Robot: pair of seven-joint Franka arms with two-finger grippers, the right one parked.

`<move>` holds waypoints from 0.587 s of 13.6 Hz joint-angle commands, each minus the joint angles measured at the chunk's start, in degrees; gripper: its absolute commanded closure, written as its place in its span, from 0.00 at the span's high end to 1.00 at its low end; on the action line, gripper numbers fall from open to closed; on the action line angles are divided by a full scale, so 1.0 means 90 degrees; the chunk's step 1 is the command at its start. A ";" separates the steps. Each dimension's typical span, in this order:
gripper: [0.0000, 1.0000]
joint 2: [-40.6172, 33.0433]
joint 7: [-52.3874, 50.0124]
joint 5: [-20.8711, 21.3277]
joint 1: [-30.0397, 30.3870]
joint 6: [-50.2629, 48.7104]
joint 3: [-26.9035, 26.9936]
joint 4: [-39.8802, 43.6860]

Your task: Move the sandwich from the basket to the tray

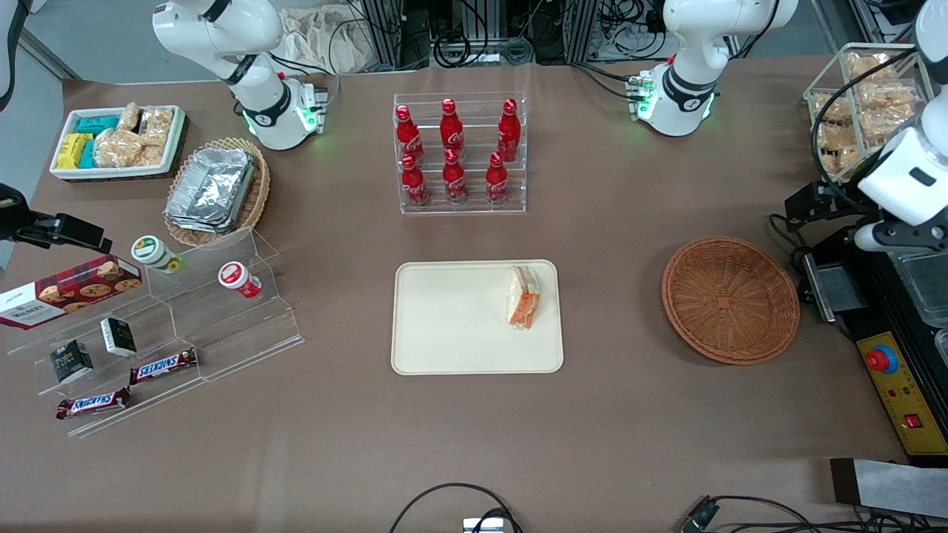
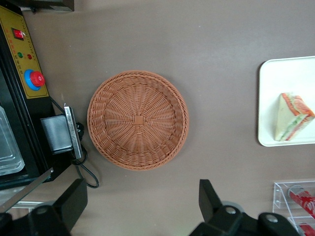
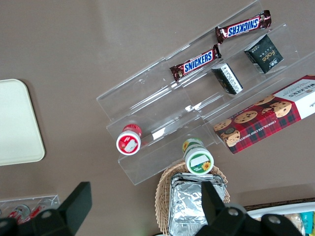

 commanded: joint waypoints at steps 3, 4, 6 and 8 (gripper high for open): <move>1.00 -0.0292 0.0060 -0.0134 -0.0020 -0.0221 0.0102 -0.0023; 1.00 -0.0312 0.0060 -0.0115 -0.0010 -0.0259 0.0102 -0.0023; 1.00 -0.0332 0.0040 -0.0066 -0.0039 -0.0279 0.0112 -0.0023; 1.00 -0.0322 0.0030 -0.0056 -0.0098 -0.0279 0.0151 -0.0023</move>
